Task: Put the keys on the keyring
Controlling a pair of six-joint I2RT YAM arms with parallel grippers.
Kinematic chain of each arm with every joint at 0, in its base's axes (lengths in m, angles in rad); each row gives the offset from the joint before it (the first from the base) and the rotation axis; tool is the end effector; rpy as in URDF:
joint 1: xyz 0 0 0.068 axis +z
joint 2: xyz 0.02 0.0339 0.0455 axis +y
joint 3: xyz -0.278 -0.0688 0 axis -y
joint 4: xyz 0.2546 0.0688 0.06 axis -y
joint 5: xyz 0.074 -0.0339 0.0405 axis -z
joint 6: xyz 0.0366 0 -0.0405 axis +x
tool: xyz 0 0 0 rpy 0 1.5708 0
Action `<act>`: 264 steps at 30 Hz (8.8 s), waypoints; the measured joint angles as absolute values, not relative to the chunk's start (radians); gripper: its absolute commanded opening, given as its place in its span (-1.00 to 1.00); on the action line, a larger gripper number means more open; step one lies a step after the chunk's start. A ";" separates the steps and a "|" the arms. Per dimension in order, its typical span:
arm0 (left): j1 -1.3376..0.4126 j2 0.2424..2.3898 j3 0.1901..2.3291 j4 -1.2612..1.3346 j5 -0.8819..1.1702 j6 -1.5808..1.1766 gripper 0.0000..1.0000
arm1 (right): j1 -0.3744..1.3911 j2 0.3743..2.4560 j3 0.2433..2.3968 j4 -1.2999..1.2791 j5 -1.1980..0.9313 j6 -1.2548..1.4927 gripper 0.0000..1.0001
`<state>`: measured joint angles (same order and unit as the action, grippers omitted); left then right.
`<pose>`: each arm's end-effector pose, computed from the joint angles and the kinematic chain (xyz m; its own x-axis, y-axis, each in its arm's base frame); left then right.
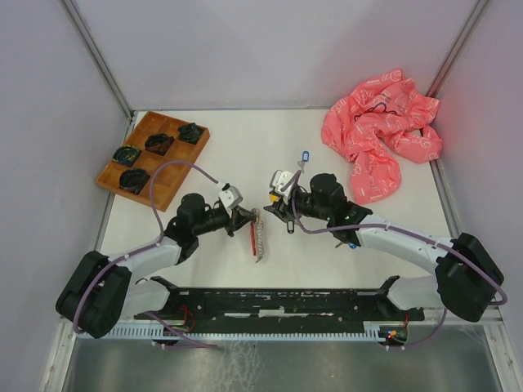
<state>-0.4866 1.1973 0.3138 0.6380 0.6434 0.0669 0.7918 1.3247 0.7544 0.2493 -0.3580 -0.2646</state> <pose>0.1901 -0.1254 0.1885 -0.1550 0.1425 -0.9776 0.9009 0.4265 -0.0806 0.2029 0.2237 0.2620 0.0214 -0.3269 -0.9448 -0.9268 0.3480 -0.1415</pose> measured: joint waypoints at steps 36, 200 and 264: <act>-0.462 1.315 0.932 0.076 0.465 0.445 -0.95 | 0.659 1.362 0.954 0.085 -0.031 -0.293 1.00; -0.459 1.153 1.307 -0.461 0.593 0.587 -0.95 | 0.548 1.463 1.363 -0.196 -0.949 -0.664 0.11; -0.596 1.161 1.216 -0.483 0.429 0.732 -0.56 | 0.589 1.515 1.391 -0.233 -0.998 -0.685 -0.99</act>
<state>-0.5961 1.1614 1.2160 -0.4831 0.4286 0.7322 0.5892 1.5150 1.3911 -0.2329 -0.9977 -0.6853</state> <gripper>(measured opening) 0.219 0.015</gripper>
